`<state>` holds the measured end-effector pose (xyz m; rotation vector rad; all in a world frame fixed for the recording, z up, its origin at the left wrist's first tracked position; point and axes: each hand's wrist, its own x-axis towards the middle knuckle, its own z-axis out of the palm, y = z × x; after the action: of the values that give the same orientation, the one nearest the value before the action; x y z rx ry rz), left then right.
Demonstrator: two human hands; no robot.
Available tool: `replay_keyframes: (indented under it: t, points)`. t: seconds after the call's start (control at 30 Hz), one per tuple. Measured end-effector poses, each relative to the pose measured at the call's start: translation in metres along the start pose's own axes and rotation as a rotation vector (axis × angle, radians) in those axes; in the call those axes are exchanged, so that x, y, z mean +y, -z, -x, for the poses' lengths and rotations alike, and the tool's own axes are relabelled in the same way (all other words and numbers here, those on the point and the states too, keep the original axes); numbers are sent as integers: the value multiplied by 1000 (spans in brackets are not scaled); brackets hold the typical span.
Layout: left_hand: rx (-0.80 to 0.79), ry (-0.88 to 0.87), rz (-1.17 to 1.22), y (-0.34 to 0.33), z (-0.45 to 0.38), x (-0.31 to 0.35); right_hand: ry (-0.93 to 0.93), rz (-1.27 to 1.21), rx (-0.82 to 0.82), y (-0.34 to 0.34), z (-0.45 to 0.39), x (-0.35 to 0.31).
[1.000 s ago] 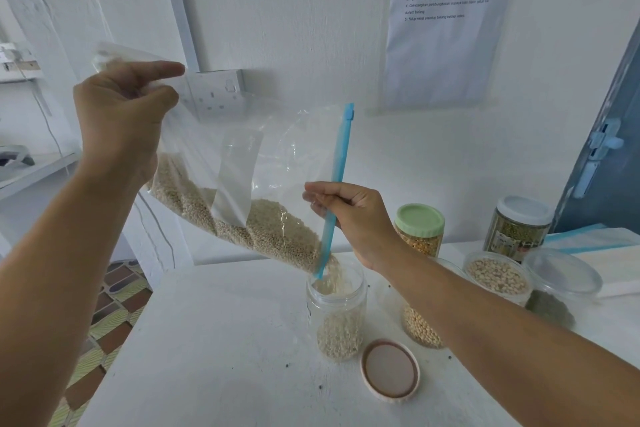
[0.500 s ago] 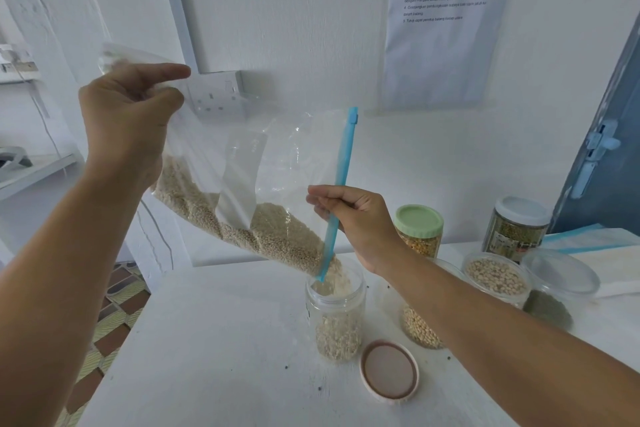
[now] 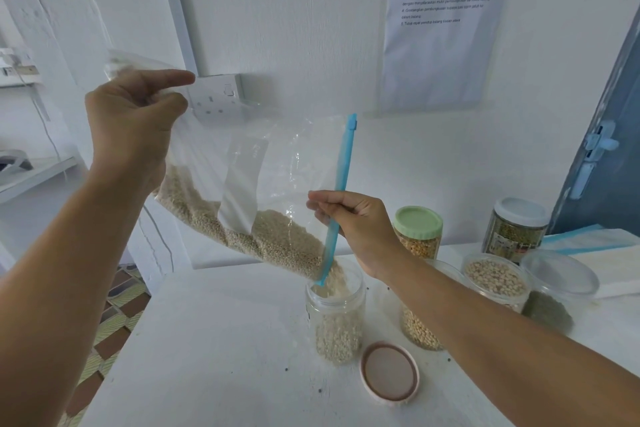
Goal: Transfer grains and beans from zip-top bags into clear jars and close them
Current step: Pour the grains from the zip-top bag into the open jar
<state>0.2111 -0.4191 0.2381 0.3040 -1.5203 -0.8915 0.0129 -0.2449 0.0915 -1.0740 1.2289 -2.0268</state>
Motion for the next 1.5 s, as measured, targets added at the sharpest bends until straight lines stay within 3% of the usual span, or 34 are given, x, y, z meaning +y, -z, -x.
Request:
replay_keyframes:
  t: [1.5]
  points:
    - [20, -8, -51, -11, 0, 11, -12, -4, 20, 4, 9, 0]
